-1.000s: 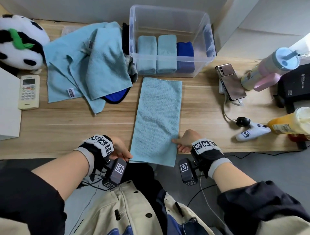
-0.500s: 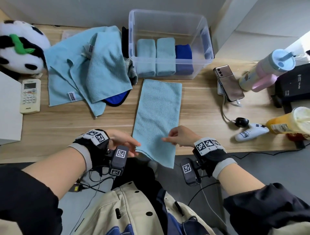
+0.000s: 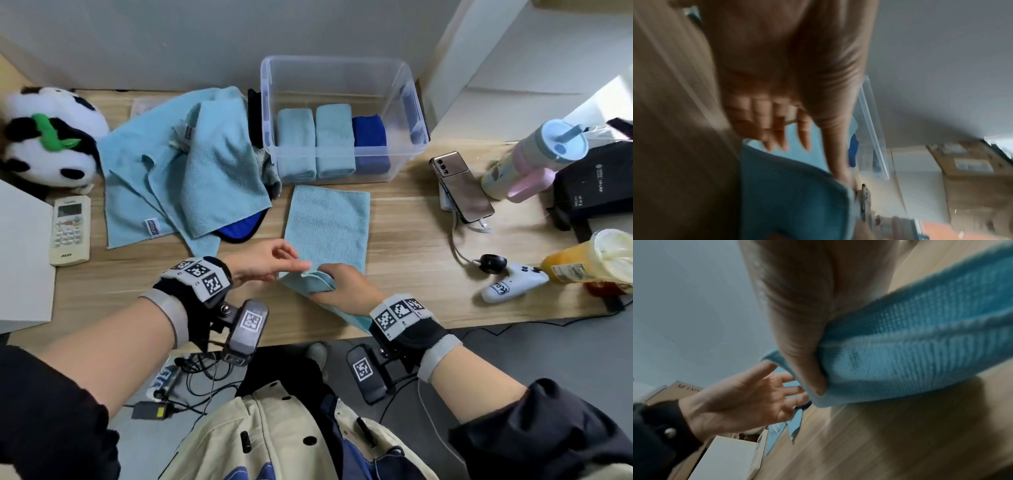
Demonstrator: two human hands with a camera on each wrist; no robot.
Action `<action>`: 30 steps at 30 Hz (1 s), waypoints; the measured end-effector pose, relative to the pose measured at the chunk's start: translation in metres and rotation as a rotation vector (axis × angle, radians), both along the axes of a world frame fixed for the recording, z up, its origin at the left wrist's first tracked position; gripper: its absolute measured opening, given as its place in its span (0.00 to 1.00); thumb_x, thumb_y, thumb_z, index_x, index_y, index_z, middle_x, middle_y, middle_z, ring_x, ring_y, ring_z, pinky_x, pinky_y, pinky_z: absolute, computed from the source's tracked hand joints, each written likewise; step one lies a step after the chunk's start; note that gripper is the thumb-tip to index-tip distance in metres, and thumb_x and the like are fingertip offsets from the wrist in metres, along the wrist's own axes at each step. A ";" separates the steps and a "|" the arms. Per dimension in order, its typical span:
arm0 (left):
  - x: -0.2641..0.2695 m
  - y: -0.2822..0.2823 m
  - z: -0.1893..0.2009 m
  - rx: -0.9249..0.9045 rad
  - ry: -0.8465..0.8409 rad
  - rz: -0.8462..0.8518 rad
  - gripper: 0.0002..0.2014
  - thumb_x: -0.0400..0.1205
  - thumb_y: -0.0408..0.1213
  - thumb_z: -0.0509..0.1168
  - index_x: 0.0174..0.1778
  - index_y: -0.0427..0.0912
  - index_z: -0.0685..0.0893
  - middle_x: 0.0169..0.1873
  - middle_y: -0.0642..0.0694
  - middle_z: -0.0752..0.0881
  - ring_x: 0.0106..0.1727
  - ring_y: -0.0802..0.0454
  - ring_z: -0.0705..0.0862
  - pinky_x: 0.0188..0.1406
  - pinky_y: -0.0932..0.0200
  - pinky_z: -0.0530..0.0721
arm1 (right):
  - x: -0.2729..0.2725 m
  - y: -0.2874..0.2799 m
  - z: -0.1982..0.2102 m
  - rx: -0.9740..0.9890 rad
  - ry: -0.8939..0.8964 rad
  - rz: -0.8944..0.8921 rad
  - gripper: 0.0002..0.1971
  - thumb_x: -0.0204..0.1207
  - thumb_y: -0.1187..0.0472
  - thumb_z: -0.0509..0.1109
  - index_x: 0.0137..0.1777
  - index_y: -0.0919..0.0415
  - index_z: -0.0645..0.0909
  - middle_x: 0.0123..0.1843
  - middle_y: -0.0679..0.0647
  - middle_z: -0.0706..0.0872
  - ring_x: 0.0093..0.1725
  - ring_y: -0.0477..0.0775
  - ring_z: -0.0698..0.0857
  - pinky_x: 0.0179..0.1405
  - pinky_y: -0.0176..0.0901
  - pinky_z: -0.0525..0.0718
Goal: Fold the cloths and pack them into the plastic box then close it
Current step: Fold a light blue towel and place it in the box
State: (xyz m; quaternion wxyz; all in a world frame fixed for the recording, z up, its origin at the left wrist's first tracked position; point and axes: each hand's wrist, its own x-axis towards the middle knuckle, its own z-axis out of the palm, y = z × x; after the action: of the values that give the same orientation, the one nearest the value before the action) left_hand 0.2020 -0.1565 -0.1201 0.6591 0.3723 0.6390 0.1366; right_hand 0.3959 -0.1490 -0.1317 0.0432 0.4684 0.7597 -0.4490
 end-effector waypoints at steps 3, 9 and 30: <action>0.002 0.000 0.005 0.124 -0.091 -0.195 0.27 0.59 0.54 0.80 0.52 0.50 0.84 0.50 0.55 0.85 0.52 0.62 0.81 0.49 0.72 0.76 | -0.001 0.006 0.003 0.022 -0.016 0.011 0.12 0.72 0.54 0.74 0.43 0.64 0.81 0.36 0.54 0.80 0.38 0.53 0.78 0.35 0.42 0.68; 0.008 0.009 -0.004 0.227 -0.061 -0.170 0.09 0.70 0.29 0.76 0.34 0.42 0.82 0.30 0.51 0.85 0.30 0.68 0.80 0.39 0.70 0.76 | -0.003 0.019 0.007 -0.041 -0.095 0.043 0.15 0.69 0.52 0.77 0.44 0.62 0.78 0.37 0.53 0.78 0.37 0.53 0.75 0.32 0.41 0.68; -0.015 -0.003 -0.067 -0.053 0.218 -0.043 0.15 0.79 0.36 0.68 0.28 0.43 0.73 0.27 0.47 0.79 0.29 0.54 0.78 0.28 0.64 0.77 | 0.040 0.017 -0.054 -0.168 -0.050 -0.561 0.10 0.76 0.55 0.71 0.42 0.62 0.81 0.32 0.49 0.80 0.31 0.45 0.77 0.22 0.28 0.68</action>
State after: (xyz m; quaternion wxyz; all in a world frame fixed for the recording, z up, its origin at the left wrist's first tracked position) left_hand 0.1875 -0.1593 -0.1875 0.5982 0.3811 0.7020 0.0642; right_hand 0.4356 -0.1325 -0.1853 -0.0255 0.6657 0.5595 -0.4930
